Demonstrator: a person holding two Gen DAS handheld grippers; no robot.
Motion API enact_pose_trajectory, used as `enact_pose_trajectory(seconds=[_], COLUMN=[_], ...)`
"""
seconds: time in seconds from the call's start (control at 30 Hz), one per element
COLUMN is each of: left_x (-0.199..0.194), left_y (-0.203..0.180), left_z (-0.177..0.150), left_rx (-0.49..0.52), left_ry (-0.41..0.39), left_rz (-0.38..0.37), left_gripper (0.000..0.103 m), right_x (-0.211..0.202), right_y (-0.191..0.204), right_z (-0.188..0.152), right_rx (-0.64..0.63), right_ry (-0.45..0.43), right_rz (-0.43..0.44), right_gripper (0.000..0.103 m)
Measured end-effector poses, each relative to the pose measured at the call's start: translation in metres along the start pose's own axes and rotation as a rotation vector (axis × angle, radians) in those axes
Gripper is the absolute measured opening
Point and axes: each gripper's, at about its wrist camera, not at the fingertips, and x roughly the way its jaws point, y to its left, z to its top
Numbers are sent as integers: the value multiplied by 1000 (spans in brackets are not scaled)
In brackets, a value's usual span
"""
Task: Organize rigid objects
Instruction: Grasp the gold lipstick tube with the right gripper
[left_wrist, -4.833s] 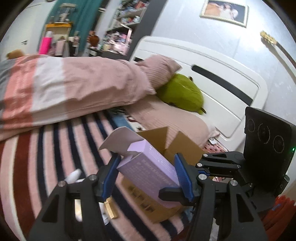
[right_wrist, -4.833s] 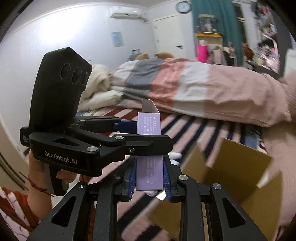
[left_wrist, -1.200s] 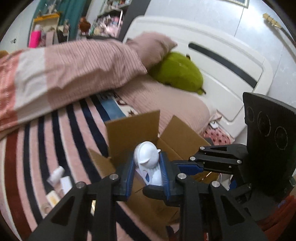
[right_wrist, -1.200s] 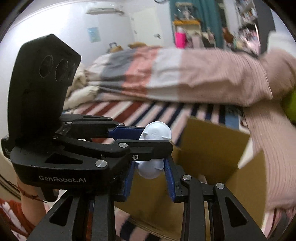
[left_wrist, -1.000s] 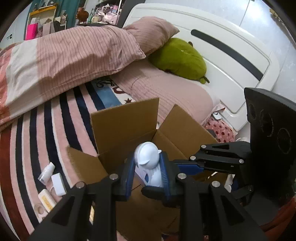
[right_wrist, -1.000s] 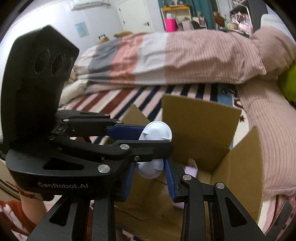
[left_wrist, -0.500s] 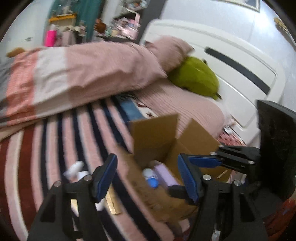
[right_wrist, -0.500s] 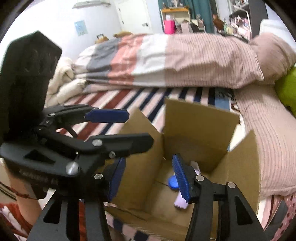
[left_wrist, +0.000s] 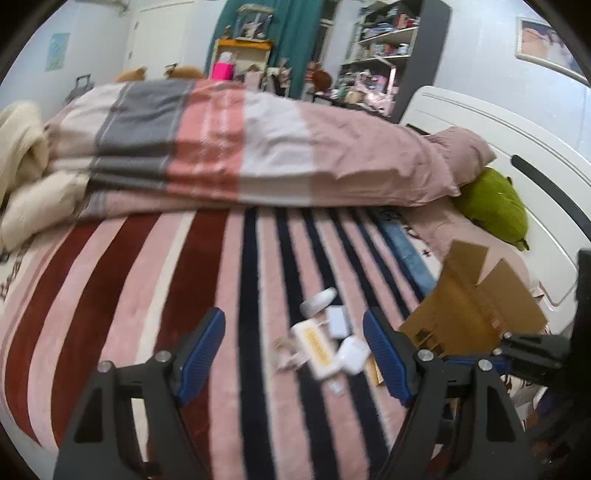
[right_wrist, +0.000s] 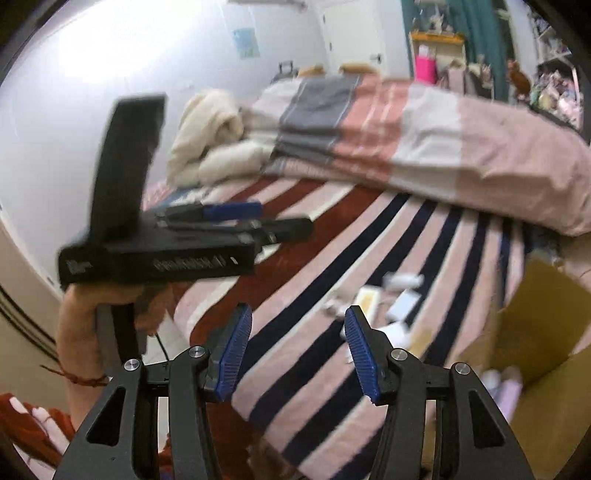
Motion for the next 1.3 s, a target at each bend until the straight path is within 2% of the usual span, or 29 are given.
enact_pose_trajectory(seconds=[0.1,0.27,0.43,0.53,0.63,0.67,0.7,0.8,0.93,1.0,1.2,1.3], left_x=[4,16,23,22,21,21,20,22,26,26,24,25], left_y=[21,36,40,38,37,37,37,36,32,29,21,17], left_z=[-18,-38,-46,-46,-45,-45,-45,-45,-43,-42,-42,-42], left_rx=[-32,-71,-82,-78,-72,-70,-69,-67,-58,-53,-28,-17], left_ry=[22,58,75,70,63,63,62,66,74,73,79,90], left_rz=[18,21,8,5,0,0,-1,-2,-11,-16,-27,-49], left_gripper=[74,74,74,74,74,74,74,74,74,74,74,74], right_x=[33,74,96,106,116,117,116,106,81,75,91,97], right_y=[-1,-26,-51,-54,-59,-62,-65,-60,-47,-40,-41,-43], right_z=[-16,-54,-85,-92,-95,-96,-98,-104,-124,-129,-124,-123], right_rx=[35,145,225,195,190,203,216,210,245,229,226,210], right_ry=[57,75,55,24,10,17,21,19,43,55,82,65], right_rz=[-31,-254,-476,-581,-662,-657,-637,-604,-474,-446,-456,-477], right_gripper=[49,49,49,43,31,21,15,15,14,14,15,14])
